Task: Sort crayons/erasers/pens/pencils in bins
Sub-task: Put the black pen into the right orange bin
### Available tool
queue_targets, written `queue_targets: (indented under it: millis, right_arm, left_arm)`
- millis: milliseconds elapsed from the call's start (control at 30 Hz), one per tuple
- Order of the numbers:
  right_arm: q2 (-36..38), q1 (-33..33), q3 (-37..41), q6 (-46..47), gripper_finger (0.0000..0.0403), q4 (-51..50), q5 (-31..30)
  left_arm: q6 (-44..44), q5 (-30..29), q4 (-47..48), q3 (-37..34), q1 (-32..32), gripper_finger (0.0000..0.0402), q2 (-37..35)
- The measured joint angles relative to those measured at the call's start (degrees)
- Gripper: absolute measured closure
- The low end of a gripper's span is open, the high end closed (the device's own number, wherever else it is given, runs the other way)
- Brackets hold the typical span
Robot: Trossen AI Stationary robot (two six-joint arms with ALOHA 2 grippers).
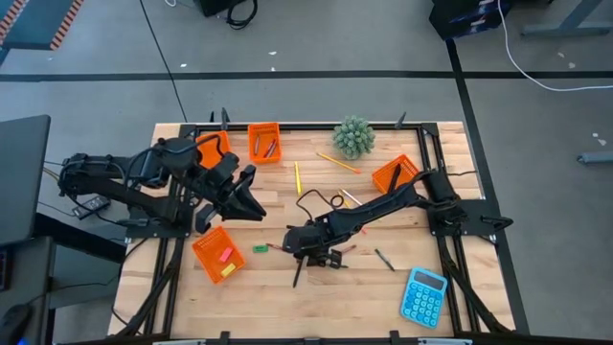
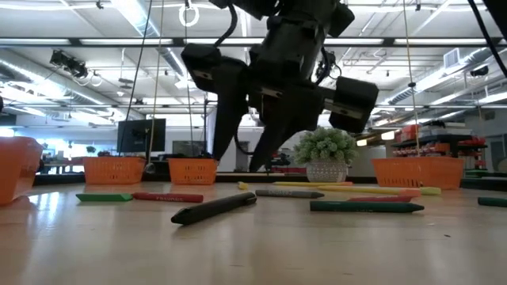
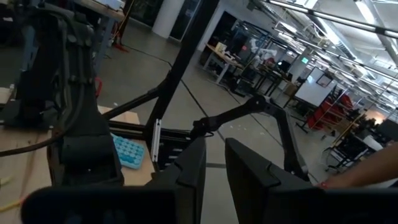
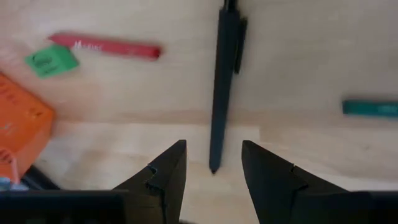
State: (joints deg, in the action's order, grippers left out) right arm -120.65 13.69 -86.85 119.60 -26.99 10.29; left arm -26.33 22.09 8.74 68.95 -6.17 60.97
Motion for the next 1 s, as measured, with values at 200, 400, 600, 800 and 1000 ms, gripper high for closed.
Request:
queue_targets:
  millis: [200,400,600,800,1000]
  right_arm:
    - [-1.16,-0.11,0.07,-0.04,0.0242,-0.89,-1.27]
    - [-1.52,-0.11,0.07,-1.09,0.0242,-1.01,-3.72]
    - [-1.52,-0.58,0.09,-1.97,0.0242,-2.86,-4.29]
    - [-1.52,-0.81,0.89,-3.74,0.0242,-4.47,-3.92]
    - [-1.50,-0.83,1.16,-4.28,0.0242,-3.13,-3.85]
  left_arm:
    - [0.00,0.02,0.66,0.00,0.00,0.0325,0.00]
    - [-0.02,0.03,1.90,0.00,0.00,0.0322,0.00]
    - [-0.02,0.05,3.26,0.00,0.00,0.0321,0.00]
    - [-0.02,0.06,3.62,0.00,0.00,0.0321,-0.19]
    - [-0.05,0.07,3.72,0.00,0.00,0.0320,-0.62]
